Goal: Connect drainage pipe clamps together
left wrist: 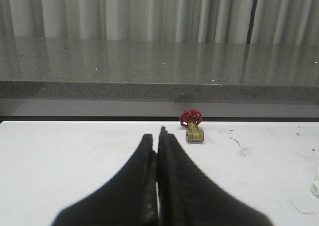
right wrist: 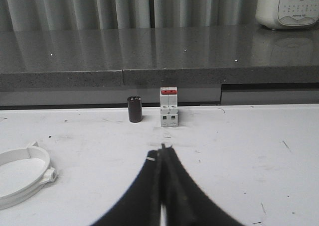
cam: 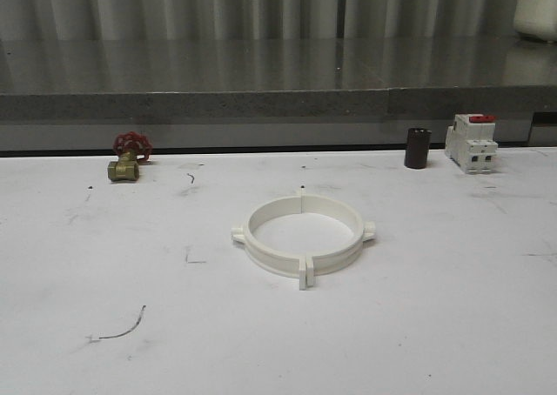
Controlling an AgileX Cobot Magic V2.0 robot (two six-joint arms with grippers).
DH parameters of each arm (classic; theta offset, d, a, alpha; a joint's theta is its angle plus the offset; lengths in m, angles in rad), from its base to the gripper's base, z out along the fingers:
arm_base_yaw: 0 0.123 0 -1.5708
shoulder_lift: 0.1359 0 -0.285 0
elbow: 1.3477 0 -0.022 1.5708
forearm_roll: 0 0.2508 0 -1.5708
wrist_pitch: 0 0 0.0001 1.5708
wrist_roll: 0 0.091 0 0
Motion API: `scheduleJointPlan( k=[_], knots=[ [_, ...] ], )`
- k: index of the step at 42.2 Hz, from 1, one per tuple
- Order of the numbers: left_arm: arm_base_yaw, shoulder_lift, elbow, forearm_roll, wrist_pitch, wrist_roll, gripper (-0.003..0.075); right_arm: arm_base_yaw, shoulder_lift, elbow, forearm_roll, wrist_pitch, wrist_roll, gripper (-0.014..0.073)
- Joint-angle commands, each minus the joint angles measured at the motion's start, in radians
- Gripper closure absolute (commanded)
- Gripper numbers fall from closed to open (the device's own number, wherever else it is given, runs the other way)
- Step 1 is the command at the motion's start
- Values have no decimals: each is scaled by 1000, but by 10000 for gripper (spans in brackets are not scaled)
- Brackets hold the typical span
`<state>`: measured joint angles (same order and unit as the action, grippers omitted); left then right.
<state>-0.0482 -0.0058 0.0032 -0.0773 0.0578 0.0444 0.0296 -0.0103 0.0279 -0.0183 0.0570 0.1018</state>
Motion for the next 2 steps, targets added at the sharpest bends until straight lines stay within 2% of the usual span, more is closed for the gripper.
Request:
scheduleJointPlan(
  k=[1, 2],
  knots=[
    [2, -9, 24, 0, -80, -6, 741, -1, -16, -5, -1, -88, -8, 659],
    [2, -9, 24, 0, -80, -6, 741, -1, -16, -5, -1, -88, -8, 659]
  ],
)
